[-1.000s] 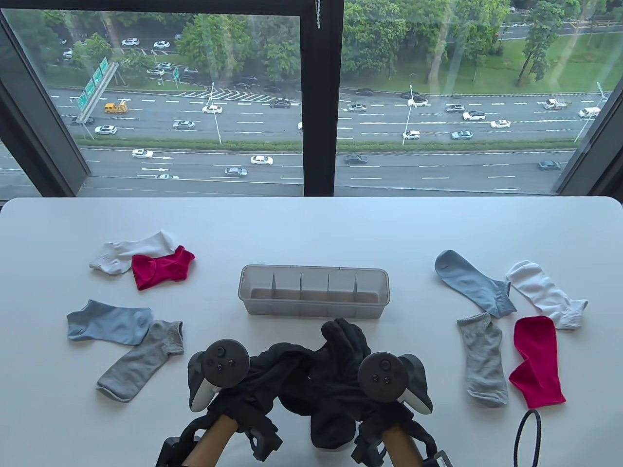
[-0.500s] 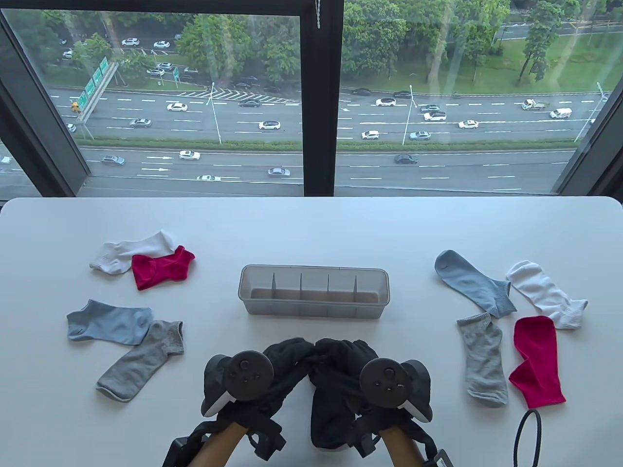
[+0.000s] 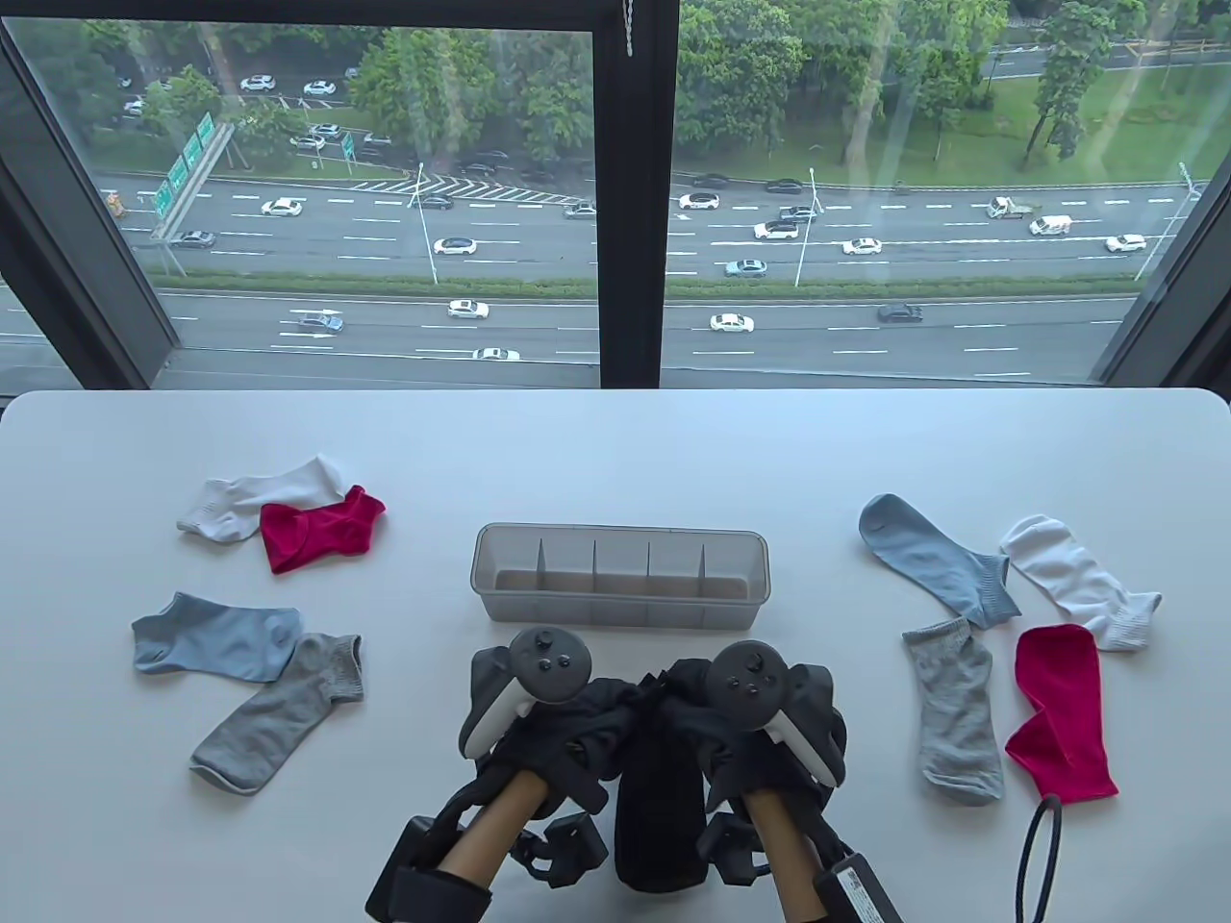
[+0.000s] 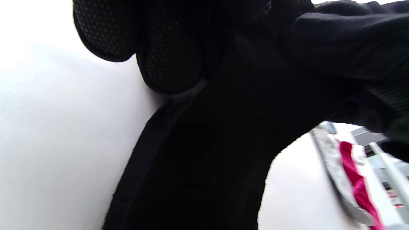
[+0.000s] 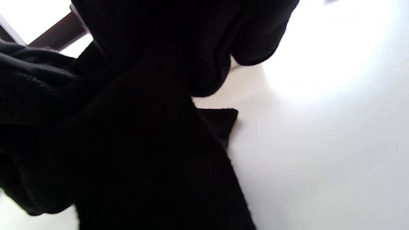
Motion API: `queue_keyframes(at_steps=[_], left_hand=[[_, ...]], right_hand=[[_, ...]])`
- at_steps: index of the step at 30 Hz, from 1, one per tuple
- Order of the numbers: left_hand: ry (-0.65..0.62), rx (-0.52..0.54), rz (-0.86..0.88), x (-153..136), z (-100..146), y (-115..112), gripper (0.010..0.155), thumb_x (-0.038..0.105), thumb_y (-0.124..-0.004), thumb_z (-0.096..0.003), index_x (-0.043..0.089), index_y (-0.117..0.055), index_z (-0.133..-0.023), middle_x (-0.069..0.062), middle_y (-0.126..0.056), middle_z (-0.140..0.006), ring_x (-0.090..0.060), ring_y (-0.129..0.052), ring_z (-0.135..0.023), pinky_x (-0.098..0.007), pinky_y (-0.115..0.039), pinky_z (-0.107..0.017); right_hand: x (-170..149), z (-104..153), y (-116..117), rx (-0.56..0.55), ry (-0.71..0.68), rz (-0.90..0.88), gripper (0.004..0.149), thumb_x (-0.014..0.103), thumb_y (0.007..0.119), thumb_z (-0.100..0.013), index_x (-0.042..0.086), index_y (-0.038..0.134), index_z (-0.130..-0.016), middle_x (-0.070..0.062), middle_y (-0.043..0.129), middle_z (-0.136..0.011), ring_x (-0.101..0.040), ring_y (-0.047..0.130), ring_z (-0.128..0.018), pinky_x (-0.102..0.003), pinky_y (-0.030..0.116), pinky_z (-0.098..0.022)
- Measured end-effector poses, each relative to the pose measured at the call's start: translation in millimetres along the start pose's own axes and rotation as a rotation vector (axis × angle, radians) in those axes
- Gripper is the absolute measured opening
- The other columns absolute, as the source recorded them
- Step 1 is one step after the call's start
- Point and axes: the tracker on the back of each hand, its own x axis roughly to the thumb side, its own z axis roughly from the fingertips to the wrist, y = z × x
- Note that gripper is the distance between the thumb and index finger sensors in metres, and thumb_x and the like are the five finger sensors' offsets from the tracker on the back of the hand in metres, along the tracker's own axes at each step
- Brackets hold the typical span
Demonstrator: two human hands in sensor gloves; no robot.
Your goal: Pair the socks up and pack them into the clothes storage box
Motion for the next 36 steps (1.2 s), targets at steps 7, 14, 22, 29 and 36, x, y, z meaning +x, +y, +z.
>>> queue_keyframes(at_steps=[7, 14, 22, 29, 36], left_hand=[[0.125, 0.078, -0.177, -4.6, -16.5, -14.3, 0.039, 0.035, -0.074, -0.0542, 0.013, -0.081, -0.086, 0.0, -0.107, -0.057, -0.018, -0.11, -0.04, -0.043, -0.091, -0.041], [0.148, 0.073, -0.159, -8.5, -12.7, -17.6, 0.038, 0.037, -0.075, -0.0535, 0.016, -0.081, -0.084, 0.003, -0.107, -0.054, -0.015, -0.109, -0.036, -0.041, -0.091, -0.037], [-0.2, 0.425, -0.327, -0.4, 30.7, 31.6, 0.069, 0.048, -0.059, -0.0565, 0.016, -0.041, -0.114, -0.022, -0.063, -0.11, -0.043, -0.077, -0.093, -0.064, -0.063, -0.068], [-0.246, -0.053, 0.196, -18.3, 24.2, 32.1, 0.071, 0.055, -0.049, -0.0596, 0.011, -0.044, -0.114, -0.027, -0.057, -0.116, -0.053, -0.063, -0.103, -0.071, -0.046, -0.072], [-0.254, 0.448, 0.024, -14.3, 40.8, 52.4, 0.046, 0.035, -0.057, -0.0585, 0.015, -0.071, -0.098, -0.01, -0.102, -0.078, -0.033, -0.105, -0.066, -0.055, -0.079, -0.06]], right_hand=[[4.3, -27.3, 37.3, 0.164, 0.136, 0.29, 0.069, 0.04, 0.078, -0.052, 0.014, 0.053, -0.112, -0.002, 0.084, -0.076, -0.011, 0.091, -0.057, -0.049, 0.071, -0.069], [7.1, -16.6, 44.5, 0.126, 0.094, 0.346, 0.05, 0.039, 0.078, -0.053, 0.028, 0.062, -0.099, -0.002, 0.084, -0.072, -0.012, 0.091, -0.054, -0.051, 0.07, -0.068], [-2.7, 0.8, 27.0, 0.005, -0.068, 0.186, 0.045, 0.037, 0.077, -0.053, 0.031, 0.065, -0.095, -0.003, 0.082, -0.074, -0.013, 0.089, -0.057, -0.054, 0.067, -0.07], [7.2, 18.4, -0.7, -0.095, -0.266, -0.078, 0.045, 0.038, 0.077, -0.052, 0.037, 0.063, -0.095, 0.0, 0.081, -0.077, -0.011, 0.088, -0.06, -0.053, 0.066, -0.073], [0.2, 31.2, -27.6, -0.244, -0.368, -0.246, 0.045, 0.039, 0.078, -0.053, 0.031, 0.065, -0.095, 0.003, 0.082, -0.078, -0.01, 0.09, -0.064, -0.054, 0.065, -0.074]])
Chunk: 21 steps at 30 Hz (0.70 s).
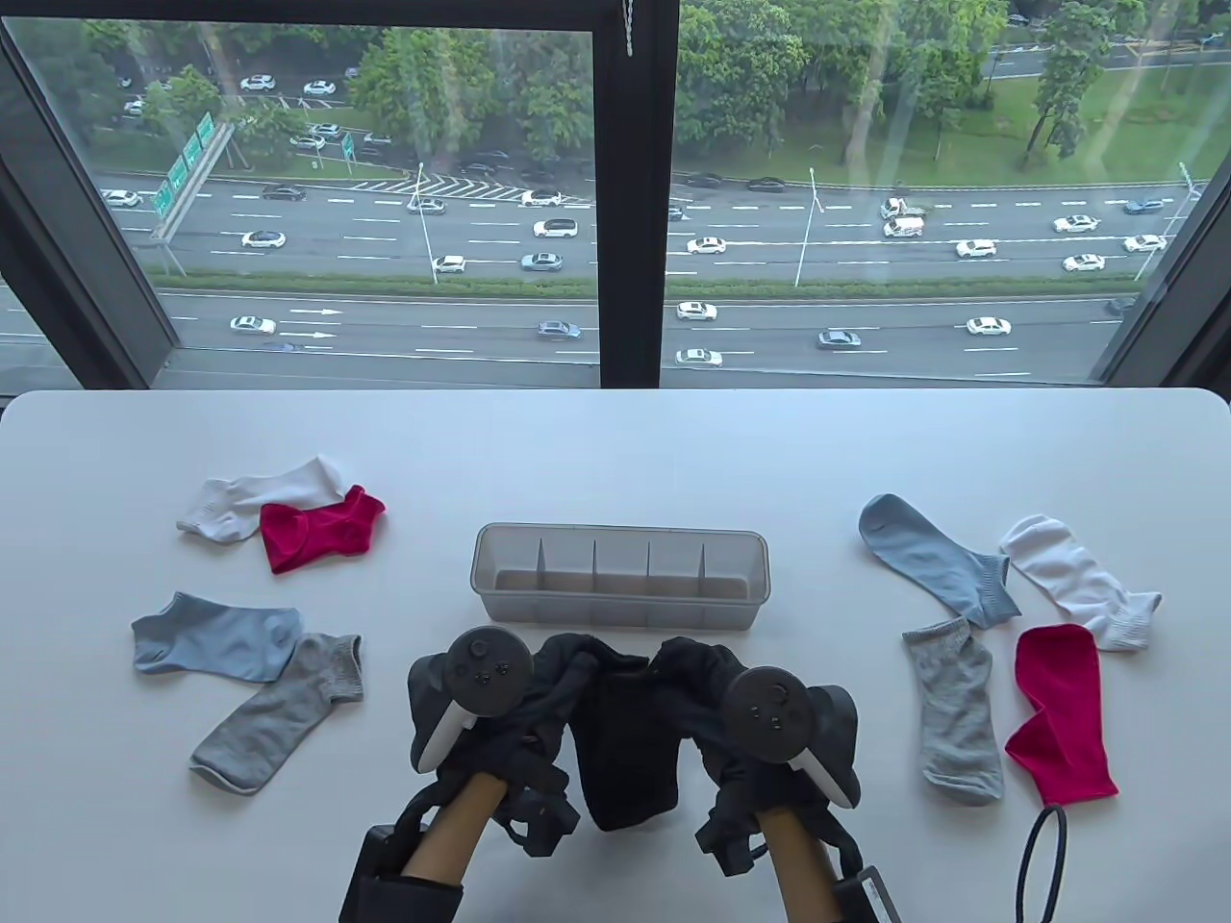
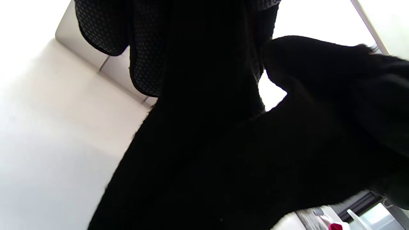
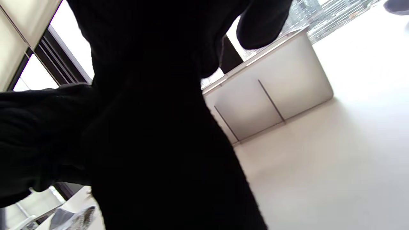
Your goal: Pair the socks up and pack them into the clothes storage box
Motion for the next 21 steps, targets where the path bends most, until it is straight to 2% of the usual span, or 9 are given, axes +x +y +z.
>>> queue_keyframes(at_steps=[3, 6, 9, 13, 15, 16, 18, 19, 21], left_hand=[[-0.092, -0.105, 0.143, 3.5, -1.5, 3.1, 0.047, 0.037, -0.057, -0.0589, 0.016, -0.073, -0.097, -0.012, -0.098, -0.085, -0.036, -0.101, -0.073, -0.058, -0.075, -0.063], [-0.168, -0.247, 0.331, 10.8, -2.6, -4.3, 0.048, 0.038, -0.056, -0.0596, 0.015, -0.073, -0.098, -0.015, -0.096, -0.089, -0.039, -0.098, -0.076, -0.06, -0.073, -0.064], [-0.193, -0.264, 0.363, 16.0, -1.0, -9.2, 0.052, 0.04, -0.054, -0.0602, 0.01, -0.071, -0.099, -0.017, -0.094, -0.091, -0.041, -0.097, -0.078, -0.06, -0.071, -0.065], [-0.261, -0.286, 0.416, 21.6, 1.7, -10.9, 0.059, 0.046, -0.049, -0.0599, 0.009, -0.064, -0.103, -0.018, -0.087, -0.098, -0.043, -0.091, -0.084, -0.062, -0.069, -0.066], [-0.302, -0.346, 0.399, 25.6, 2.3, -12.4, 0.079, 0.061, -0.066, -0.0496, 0.008, -0.057, -0.107, -0.02, -0.079, -0.104, -0.046, -0.085, -0.09, -0.065, -0.066, -0.068], [-0.303, -0.362, 0.339, 27.7, 2.8, -12.3, 0.077, 0.058, -0.07, -0.0502, 0.01, -0.052, -0.108, -0.017, -0.075, -0.108, -0.044, -0.083, -0.093, -0.065, -0.065, -0.069], [-0.281, -0.264, 0.186, 34.4, 4.5, -10.7, 0.056, 0.037, -0.072, -0.0564, 0.014, -0.055, -0.105, -0.012, -0.079, -0.104, -0.038, -0.089, -0.09, -0.061, -0.068, -0.069], [-0.28, -0.138, 0.134, 36.4, 6.1, -8.4, 0.047, 0.031, -0.069, -0.0573, 0.015, -0.063, -0.101, -0.01, -0.088, -0.097, -0.035, -0.094, -0.085, -0.059, -0.072, -0.067], [-0.296, -0.093, 0.153, 37.8, 6.3, -7.1, 0.042, 0.028, -0.069, -0.0572, 0.016, -0.069, -0.098, -0.01, -0.093, -0.092, -0.034, -0.098, -0.08, -0.057, -0.074, -0.066]], right_hand=[[19.0, -1.4, -1.0, 0.172, -0.098, -0.105, 0.041, 0.037, 0.079, -0.053, 0.033, 0.069, -0.093, -0.001, 0.082, -0.09, -0.025, 0.087, -0.086, -0.061, 0.059, -0.075], [29.1, 1.5, 3.8, 0.027, -0.052, 0.015, 0.043, 0.038, 0.076, -0.055, 0.031, 0.065, -0.095, 0.001, 0.086, -0.088, -0.022, 0.091, -0.083, -0.058, 0.062, -0.075], [29.2, 5.3, 0.8, -0.083, -0.086, 0.156, 0.043, 0.041, 0.075, -0.054, 0.029, 0.064, -0.094, 0.006, 0.089, -0.079, -0.016, 0.096, -0.074, -0.054, 0.065, -0.074], [22.4, 6.4, -4.1, -0.12, -0.039, 0.036, 0.043, 0.041, 0.071, -0.057, 0.025, 0.06, -0.096, 0.005, 0.087, -0.078, -0.015, 0.095, -0.073, -0.054, 0.065, -0.074], [19.3, 6.4, -5.4, -0.124, -0.03, 0.011, 0.044, 0.041, 0.069, -0.058, 0.024, 0.059, -0.097, 0.004, 0.086, -0.078, -0.016, 0.093, -0.073, -0.054, 0.065, -0.074], [18.6, 6.2, -5.8, -0.127, -0.027, 0.014, 0.043, 0.04, 0.068, -0.059, 0.023, 0.058, -0.097, 0.004, 0.085, -0.078, -0.016, 0.093, -0.074, -0.054, 0.065, -0.074], [18.0, 5.6, -5.3, -0.115, -0.029, 0.034, 0.043, 0.039, 0.068, -0.059, 0.023, 0.058, -0.097, 0.004, 0.085, -0.079, -0.016, 0.093, -0.074, -0.054, 0.065, -0.074], [17.8, 5.5, -5.1, -0.131, -0.016, 0.059, 0.044, 0.039, 0.068, -0.058, 0.023, 0.057, -0.098, 0.003, 0.085, -0.079, -0.017, 0.093, -0.074, -0.055, 0.064, -0.074], [16.6, 5.2, -6.2, -0.147, -0.011, 0.087, 0.046, 0.04, 0.067, -0.058, 0.023, 0.056, -0.099, 0.004, 0.085, -0.079, -0.015, 0.092, -0.073, -0.056, 0.063, -0.074]])
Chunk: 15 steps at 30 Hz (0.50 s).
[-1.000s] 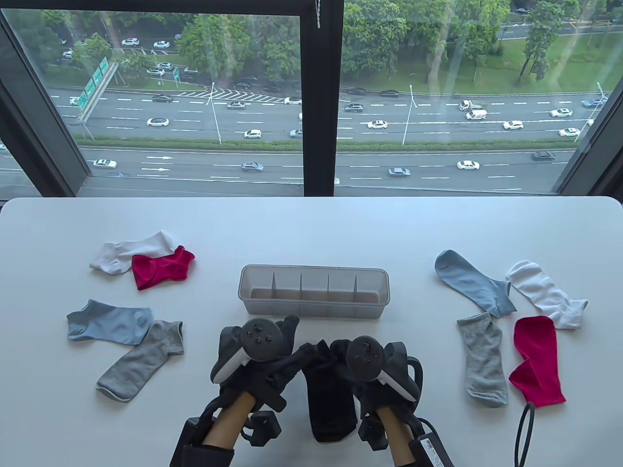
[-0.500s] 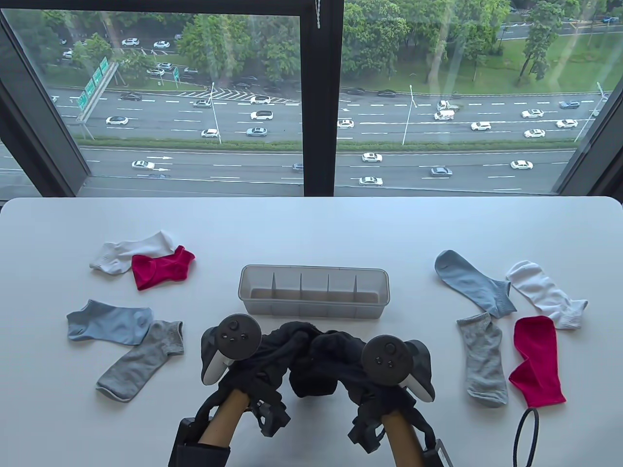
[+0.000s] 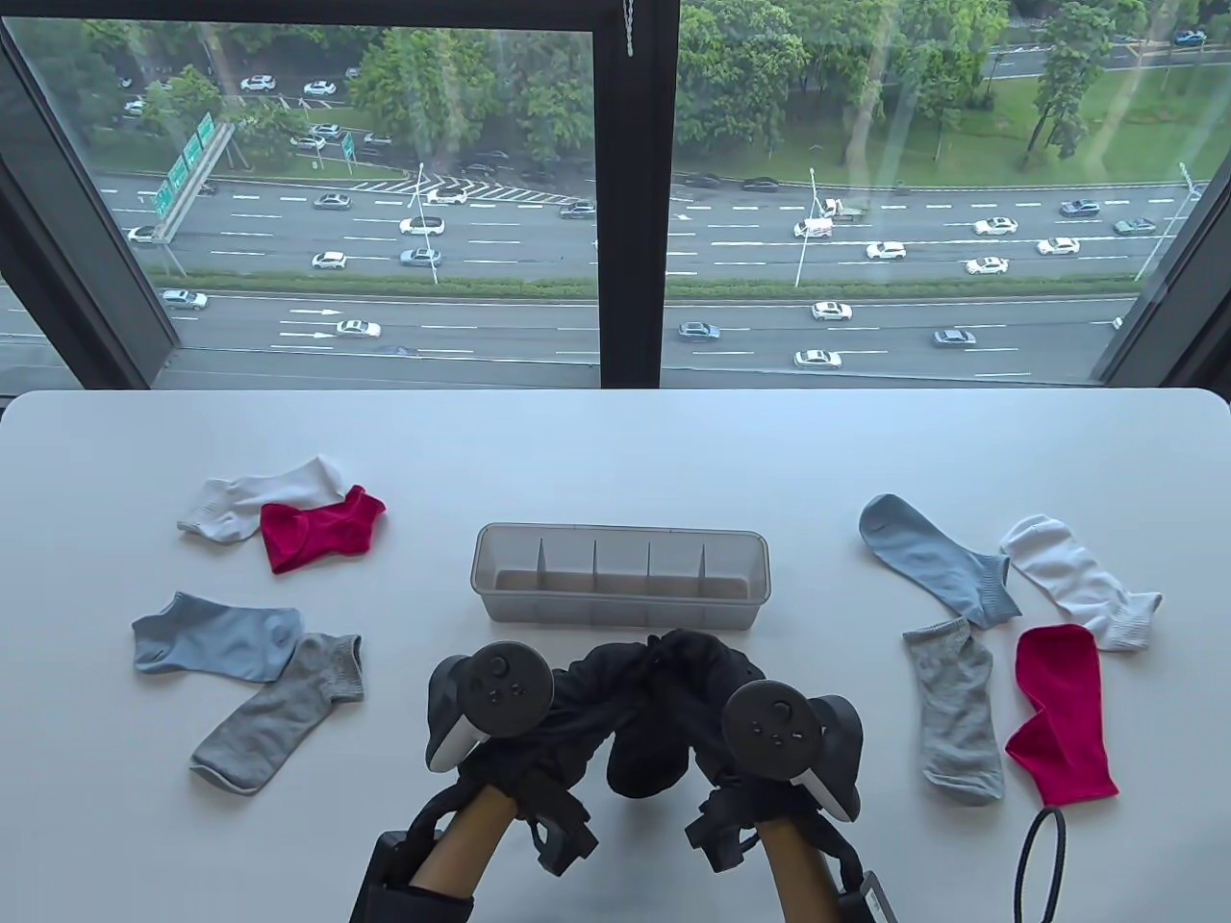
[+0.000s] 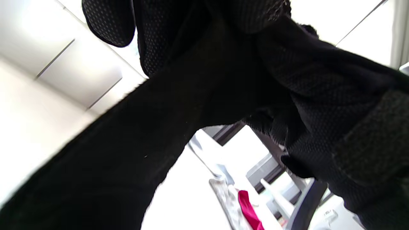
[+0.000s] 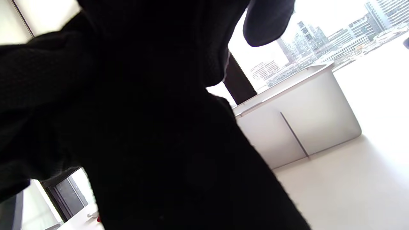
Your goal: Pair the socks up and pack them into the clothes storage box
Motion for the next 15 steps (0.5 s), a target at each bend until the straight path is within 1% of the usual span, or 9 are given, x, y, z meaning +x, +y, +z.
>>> queue_keyframes(at_steps=[2, 5, 6, 8, 9, 11, 12, 14, 15], left_hand=[[0.011, -0.053, 0.04, -1.6, 0.8, 1.4, 0.041, 0.026, -0.069, -0.0576, 0.018, -0.071, -0.098, -0.013, -0.092, -0.093, -0.036, -0.096, -0.081, -0.058, -0.073, -0.066], [-0.003, -0.095, 0.067, -5.0, 1.0, 4.9, 0.04, 0.028, -0.069, -0.0578, 0.023, -0.074, -0.097, -0.013, -0.089, -0.097, -0.038, -0.093, -0.085, -0.06, -0.071, -0.067], [-0.007, -0.133, 0.079, -4.3, 0.7, 5.3, 0.04, 0.029, -0.069, -0.0582, 0.025, -0.074, -0.098, -0.015, -0.083, -0.102, -0.041, -0.086, -0.092, -0.062, -0.068, -0.068], [0.006, -0.164, 0.034, -1.9, 0.0, 5.5, 0.04, 0.032, -0.068, -0.0585, 0.027, -0.076, -0.098, -0.016, -0.077, -0.107, -0.045, -0.077, -0.098, -0.064, -0.063, -0.07], [0.015, -0.174, -0.014, -1.4, -0.2, 5.5, 0.041, 0.034, -0.068, -0.0585, 0.028, -0.076, -0.098, -0.017, -0.077, -0.107, -0.046, -0.077, -0.097, -0.064, -0.064, -0.07], [0.031, -0.164, -0.122, -2.0, 0.8, 7.1, 0.043, 0.037, -0.066, -0.0583, 0.025, -0.076, -0.098, -0.018, -0.081, -0.104, -0.046, -0.081, -0.094, -0.063, -0.065, -0.069], [0.039, -0.13, -0.168, -3.3, 1.3, 8.0, 0.043, 0.038, -0.066, -0.0578, 0.023, -0.078, -0.097, -0.017, -0.085, -0.101, -0.045, -0.085, -0.091, -0.062, -0.068, -0.067], [0.046, -0.118, -0.161, -6.2, 1.2, 9.4, 0.043, 0.035, -0.067, -0.0573, 0.022, -0.079, -0.096, -0.014, -0.091, -0.096, -0.041, -0.091, -0.087, -0.059, -0.073, -0.065], [0.038, -0.126, -0.095, -8.0, 0.7, 10.1, 0.042, 0.033, -0.068, -0.0568, 0.022, -0.079, -0.095, -0.011, -0.094, -0.093, -0.037, -0.095, -0.084, -0.057, -0.076, -0.064]], right_hand=[[-4.2, -2.3, -3.3, 0.056, -0.016, -0.035, 0.063, 0.043, 0.07, -0.055, 0.019, 0.049, -0.109, 0.003, 0.084, -0.08, -0.016, 0.09, -0.073, -0.059, 0.061, -0.073], [-14.6, -6.3, -3.9, 0.311, 0.001, -0.089, 0.082, 0.043, 0.075, -0.054, 0.02, 0.027, -0.116, -0.01, 0.062, -0.097, -0.031, 0.067, -0.089, -0.071, 0.044, -0.072], [-19.5, -5.8, -2.4, 0.36, 0.003, -0.069, 0.081, 0.045, 0.075, -0.054, 0.025, 0.027, -0.116, -0.017, 0.051, -0.106, -0.039, 0.056, -0.097, -0.074, 0.037, -0.072], [-25.5, -6.6, 1.4, 0.359, -0.003, -0.116, 0.061, 0.046, 0.075, -0.054, 0.033, 0.051, -0.109, -0.025, 0.036, -0.119, -0.055, 0.041, -0.105, -0.074, 0.036, -0.07], [-26.7, -7.0, 2.7, 0.362, 0.017, -0.174, 0.051, 0.043, 0.076, -0.055, 0.032, 0.06, -0.102, -0.023, 0.039, -0.121, -0.058, 0.04, -0.106, -0.074, 0.036, -0.071], [-28.3, -7.0, 3.4, 0.32, 0.06, -0.224, 0.045, 0.04, 0.078, -0.055, 0.028, 0.065, -0.096, -0.018, 0.061, -0.116, -0.052, 0.062, -0.103, -0.072, 0.043, -0.072], [-28.1, -7.4, 3.5, 0.301, 0.074, -0.22, 0.045, 0.039, 0.079, -0.054, 0.024, 0.065, -0.095, -0.01, 0.08, -0.102, -0.039, 0.081, -0.095, -0.068, 0.048, -0.073], [-24.7, -6.8, 1.8, 0.28, 0.057, -0.158, 0.047, 0.039, 0.079, -0.054, 0.022, 0.065, -0.095, -0.002, 0.091, -0.084, -0.024, 0.094, -0.078, -0.061, 0.06, -0.073], [-21.5, -6.7, -1.1, 0.261, 0.027, -0.116, 0.046, 0.04, 0.079, -0.054, 0.023, 0.066, -0.095, 0.0, 0.092, -0.082, -0.021, 0.096, -0.075, -0.059, 0.061, -0.073]])
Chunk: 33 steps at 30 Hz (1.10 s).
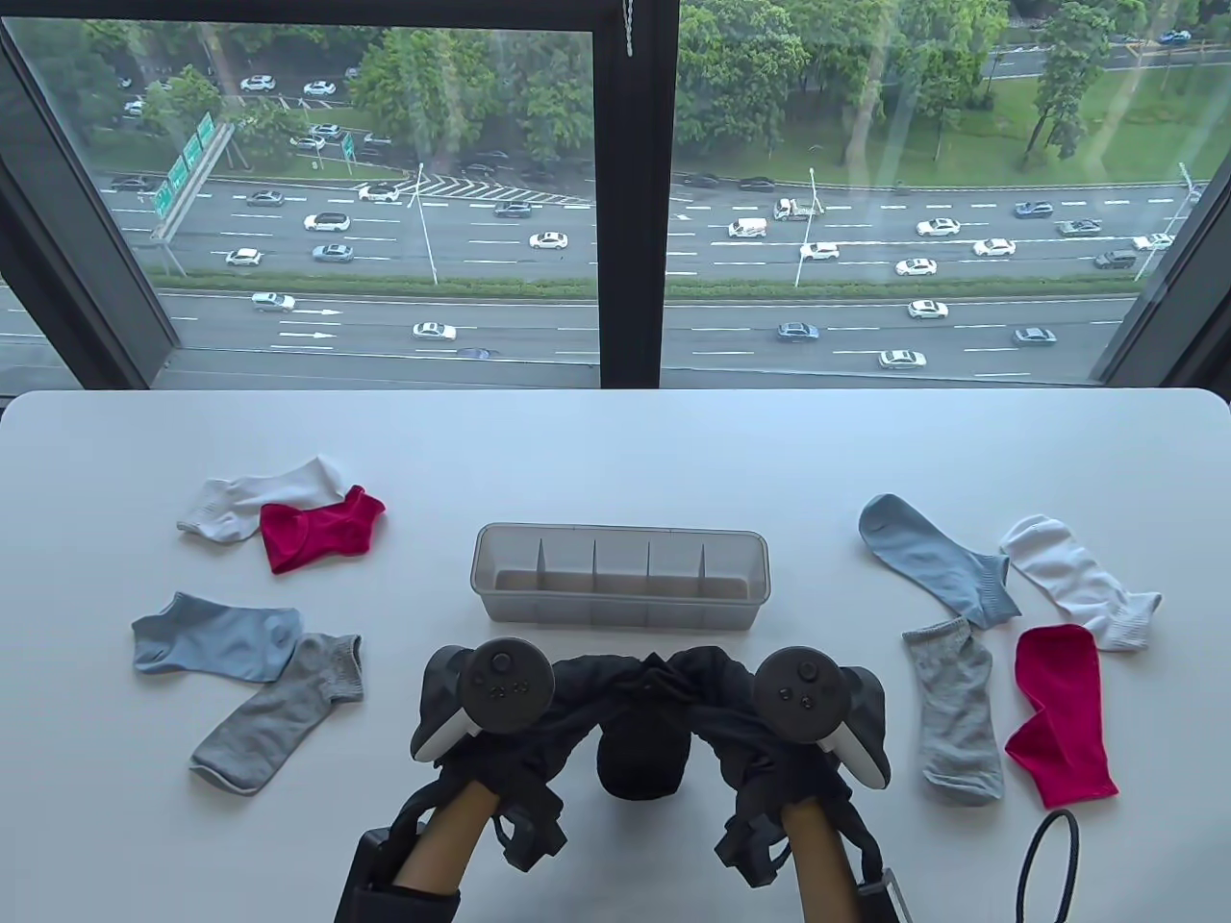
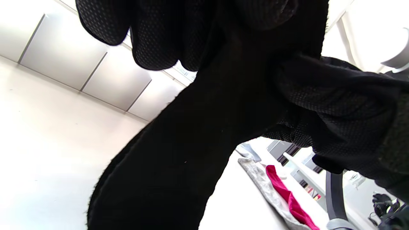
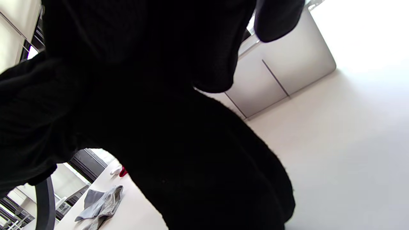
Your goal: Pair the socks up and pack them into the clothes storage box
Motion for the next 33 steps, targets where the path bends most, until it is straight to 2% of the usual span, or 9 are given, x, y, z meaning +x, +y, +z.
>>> queue_keyframes(at_steps=[8, 11, 13, 15, 16, 18, 21, 25, 33], left_hand=[[0.093, -0.323, 0.468, -15.8, -4.3, -2.0, 0.041, 0.03, -0.063, -0.059, 0.012, -0.076, -0.095, -0.007, -0.101, -0.064, -0.025, -0.104, -0.054, -0.051, -0.083, -0.051], [0.295, -0.39, 0.296, -29.7, -6.6, -15.9, 0.042, 0.03, -0.061, -0.06, 0.01, -0.074, -0.095, -0.006, -0.1, -0.06, -0.023, -0.103, -0.049, -0.05, -0.083, -0.049], [0.414, -0.297, 0.124, -36.8, -5.8, -25.1, 0.048, 0.03, -0.06, -0.0597, 0.006, -0.065, -0.101, -0.009, -0.098, -0.07, -0.03, -0.101, -0.06, -0.054, -0.081, -0.053], [0.435, -0.28, -0.048, -39.2, -4.5, -32.4, 0.078, 0.041, -0.064, -0.0582, 0.002, -0.024, -0.113, -0.035, -0.044, -0.115, -0.061, -0.054, -0.101, -0.07, -0.057, -0.067], [0.439, -0.278, -0.139, -38.2, -4.2, -31.6, 0.082, 0.042, -0.065, -0.058, 0.008, -0.015, -0.114, -0.031, -0.017, -0.118, -0.061, -0.029, -0.106, -0.073, -0.043, -0.072], [0.334, -0.285, -0.338, -31.7, -5.3, -25.4, 0.072, 0.04, -0.065, -0.0579, 0.015, -0.028, -0.114, -0.022, -0.022, -0.12, -0.053, -0.023, -0.11, -0.072, -0.035, -0.074], [0.277, -0.45, -0.261, -27.3, -7.0, -30.2, 0.049, 0.036, -0.067, -0.0573, 0.018, -0.068, -0.102, -0.014, -0.066, -0.114, -0.044, -0.057, -0.11, -0.07, -0.042, -0.074], [0.312, -0.845, -0.181, -41.4, 8.9, -56.6, 0.051, 0.038, -0.066, -0.0581, 0.019, -0.064, -0.105, -0.008, -0.05, -0.121, -0.038, -0.027, -0.114, -0.069, -0.028, -0.075], [0.375, -0.682, -0.228, -68.8, 10.4, -48.8, 0.049, 0.036, -0.061, -0.0593, 0.026, -0.055, -0.107, 0.004, -0.023, -0.122, -0.031, -0.003, -0.112, -0.067, -0.013, -0.073]], right_hand=[[0.7, 0.3, -8.6, 0.173, -0.012, -0.24, 0.046, 0.038, 0.071, -0.058, 0.009, 0.075, -0.094, -0.003, 0.101, -0.067, -0.021, 0.104, -0.058, -0.053, 0.069, -0.068], [-9.7, -6.5, 16.5, 0.239, 0.111, -0.083, 0.047, 0.037, 0.067, -0.06, 0.009, 0.07, -0.098, -0.004, 0.099, -0.071, -0.023, 0.101, -0.064, -0.055, 0.066, -0.07], [-15.0, -9.5, 33.9, 0.195, 0.204, 0.036, 0.053, 0.034, 0.064, -0.062, 0.012, 0.054, -0.109, -0.016, 0.084, -0.097, -0.038, 0.085, -0.089, -0.062, 0.058, -0.072], [-19.4, -11.6, 43.3, 0.208, 0.212, 0.189, 0.062, 0.036, 0.066, -0.061, 0.013, 0.043, -0.114, -0.024, 0.064, -0.112, -0.048, 0.064, -0.101, -0.065, 0.052, -0.073], [-19.7, -11.3, 44.9, 0.226, 0.201, 0.24, 0.063, 0.036, 0.067, -0.06, 0.016, 0.041, -0.114, -0.025, 0.059, -0.115, -0.05, 0.059, -0.103, -0.066, 0.051, -0.073], [-18.3, -9.7, 47.5, 0.317, 0.13, 0.292, 0.06, 0.036, 0.07, -0.059, 0.022, 0.047, -0.113, -0.025, 0.053, -0.118, -0.05, 0.053, -0.106, -0.068, 0.048, -0.074], [-14.0, -10.0, 53.7, 0.455, 0.112, 0.202, 0.056, 0.035, 0.074, -0.058, 0.027, 0.052, -0.11, -0.026, 0.045, -0.12, -0.052, 0.044, -0.108, -0.069, 0.045, -0.074], [-7.9, -11.9, 67.6, 0.634, 0.105, 0.256, 0.054, 0.035, 0.075, -0.058, 0.03, 0.055, -0.107, -0.026, 0.035, -0.122, -0.053, 0.032, -0.109, -0.069, 0.041, -0.075], [-5.5, -10.1, 87.2, 0.801, 0.125, 0.274, 0.067, 0.035, 0.079, -0.056, 0.031, 0.043, -0.112, -0.03, 0.017, -0.121, -0.055, 0.015, -0.105, -0.069, 0.033, -0.075]])
